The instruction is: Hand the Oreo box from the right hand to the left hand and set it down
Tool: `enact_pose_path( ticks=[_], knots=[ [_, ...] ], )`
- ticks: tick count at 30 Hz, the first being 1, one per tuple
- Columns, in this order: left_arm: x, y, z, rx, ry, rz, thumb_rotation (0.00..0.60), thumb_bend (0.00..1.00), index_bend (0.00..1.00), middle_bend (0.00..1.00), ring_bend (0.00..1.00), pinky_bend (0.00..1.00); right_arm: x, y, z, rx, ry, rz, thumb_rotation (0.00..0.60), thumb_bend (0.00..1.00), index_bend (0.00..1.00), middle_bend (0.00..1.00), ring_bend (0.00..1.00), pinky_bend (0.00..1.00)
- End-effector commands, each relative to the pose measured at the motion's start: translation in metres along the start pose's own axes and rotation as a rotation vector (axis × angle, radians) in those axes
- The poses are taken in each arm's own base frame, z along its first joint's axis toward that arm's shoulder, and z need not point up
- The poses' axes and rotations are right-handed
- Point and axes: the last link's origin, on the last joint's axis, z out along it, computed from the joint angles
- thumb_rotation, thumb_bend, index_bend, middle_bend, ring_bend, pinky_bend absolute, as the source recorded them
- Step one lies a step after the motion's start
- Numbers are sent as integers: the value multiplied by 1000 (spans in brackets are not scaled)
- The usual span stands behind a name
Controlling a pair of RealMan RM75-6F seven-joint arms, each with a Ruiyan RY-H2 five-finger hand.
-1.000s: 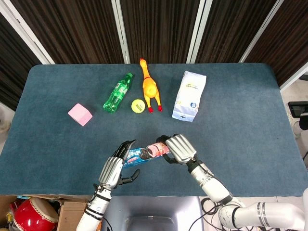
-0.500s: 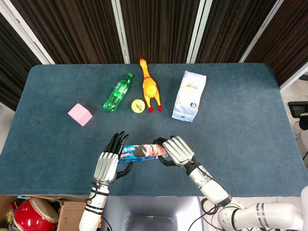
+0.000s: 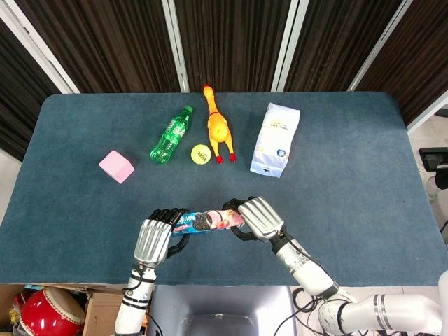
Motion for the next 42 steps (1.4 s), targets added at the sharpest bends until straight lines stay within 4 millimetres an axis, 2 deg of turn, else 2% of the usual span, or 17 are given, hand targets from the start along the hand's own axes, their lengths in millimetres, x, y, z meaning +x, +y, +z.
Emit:
enact_pose_path(
  ticks=[1,3,6,8,9,11,13,15,17,19,27,34,37,40,42],
  knots=[
    [1,-1,0,1,4,5,600,418,642,766,787,829,1,2,-1,-1,4,3,600,1000,582,573,528,498],
    [3,-2,0,-4,8,8,600,419,642,767,788,829,2,3,-2,7,6,1,600,1000,571,573,525,498],
    [6,-3,0,-11,12,8,600,418,642,767,788,829,3,6,-4,19,11,7,600,1000,501,551,499,498],
    [9,-5,-1,-15,17,8,600,418,642,767,788,829,4,8,-5,24,14,18,600,987,427,486,455,493],
    [10,-6,-1,-17,19,9,600,418,642,767,788,829,5,9,-6,25,14,25,600,950,379,440,421,476],
    [14,-8,-1,-16,23,13,600,418,642,767,788,828,7,12,-7,23,24,35,600,796,280,349,348,429],
    [17,-13,0,-11,24,19,600,418,642,767,788,826,11,16,-8,18,44,49,600,513,132,214,232,369],
    [19,-19,1,-2,24,29,600,417,642,768,788,826,15,20,-11,14,58,77,600,319,33,102,134,312],
    [22,-24,2,11,27,38,600,418,642,768,788,826,19,25,-13,11,65,105,600,206,0,21,45,248],
    [25,-32,3,23,31,49,600,418,642,768,788,826,25,32,-17,8,77,131,600,147,0,0,2,192],
    [48,-72,-1,21,31,121,600,416,648,771,788,825,49,70,-46,-22,122,147,600,120,0,0,0,116],
    [66,-109,-28,15,-40,139,600,416,648,771,784,819,46,106,-87,-56,106,50,600,120,0,0,0,109],
    [68,-113,-31,17,-55,131,600,418,648,771,782,818,44,109,-93,-56,107,35,600,120,0,0,0,107],
    [71,-131,-47,49,-107,105,600,419,648,770,779,817,36,125,-119,-73,115,-31,600,120,0,0,0,105],
    [62,-143,-62,83,-151,82,600,418,648,768,776,813,24,138,-147,-85,114,-48,600,120,0,0,0,105]
  ],
)
